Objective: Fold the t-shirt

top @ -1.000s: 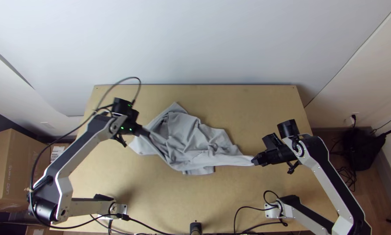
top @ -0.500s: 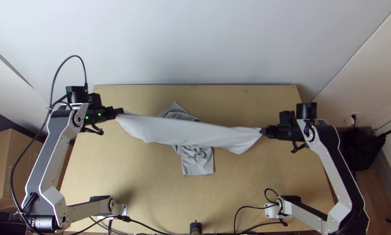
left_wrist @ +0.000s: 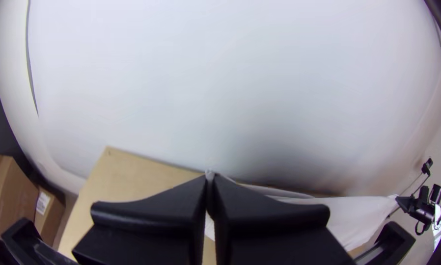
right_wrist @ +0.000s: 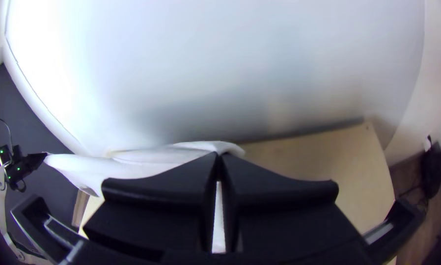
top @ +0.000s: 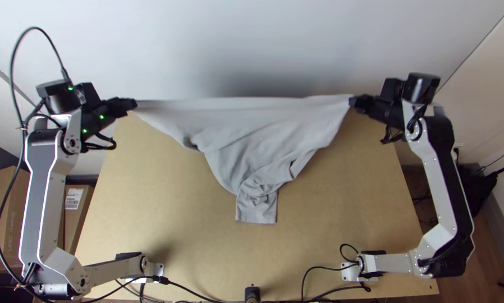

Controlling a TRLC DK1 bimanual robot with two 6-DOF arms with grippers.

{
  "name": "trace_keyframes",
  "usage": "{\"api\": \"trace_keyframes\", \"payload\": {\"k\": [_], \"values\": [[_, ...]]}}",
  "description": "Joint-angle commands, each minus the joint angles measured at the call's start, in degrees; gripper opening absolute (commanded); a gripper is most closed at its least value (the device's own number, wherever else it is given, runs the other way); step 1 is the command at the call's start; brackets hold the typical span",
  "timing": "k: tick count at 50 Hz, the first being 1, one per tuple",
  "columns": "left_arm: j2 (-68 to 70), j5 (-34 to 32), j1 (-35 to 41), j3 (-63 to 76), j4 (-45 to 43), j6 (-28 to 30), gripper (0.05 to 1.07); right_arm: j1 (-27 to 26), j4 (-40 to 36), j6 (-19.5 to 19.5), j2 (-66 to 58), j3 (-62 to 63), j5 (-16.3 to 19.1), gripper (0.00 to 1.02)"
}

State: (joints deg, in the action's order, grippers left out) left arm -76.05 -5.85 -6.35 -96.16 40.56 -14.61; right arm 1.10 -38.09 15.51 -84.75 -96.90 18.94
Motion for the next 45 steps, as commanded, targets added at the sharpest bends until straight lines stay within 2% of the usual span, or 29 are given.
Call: {"api": "trace_keyframes", "payload": {"k": [1, 14, 23, 31, 41, 45], "values": [[-1.2, 5.4, -1.6, -6.7, -3.5, -0.6, 0.08, -1.0, 3.1, 1.1, -1.6, -9.5, -3.8, 0.02], [-1.2, 12.8, -2.1, -15.2, -5.7, 2.6, 0.08, 0.2, 5.0, 0.0, -0.5, -23.9, -4.7, 0.02], [2.4, 13.9, -3.1, -16.1, -5.7, 3.4, 0.08, 2.5, 8.4, 0.0, 6.4, -25.3, -4.6, 0.02], [9.1, 13.9, -5.2, -14.5, -5.7, 3.6, 0.08, 3.9, 8.5, 0.0, 15.3, -21.2, -4.4, 0.02], [24.7, 11.4, -5.3, -6.2, -6.2, 4.2, 0.08, 6.3, 8.5, -1.0, 30.6, -10.1, -2.9, 0.02], [30.9, 11.2, -5.3, -1.7, -7.5, 7.7, 0.08, 7.4, 8.5, -1.4, 36.7, -4.6, -2.7, 0.02]]}}
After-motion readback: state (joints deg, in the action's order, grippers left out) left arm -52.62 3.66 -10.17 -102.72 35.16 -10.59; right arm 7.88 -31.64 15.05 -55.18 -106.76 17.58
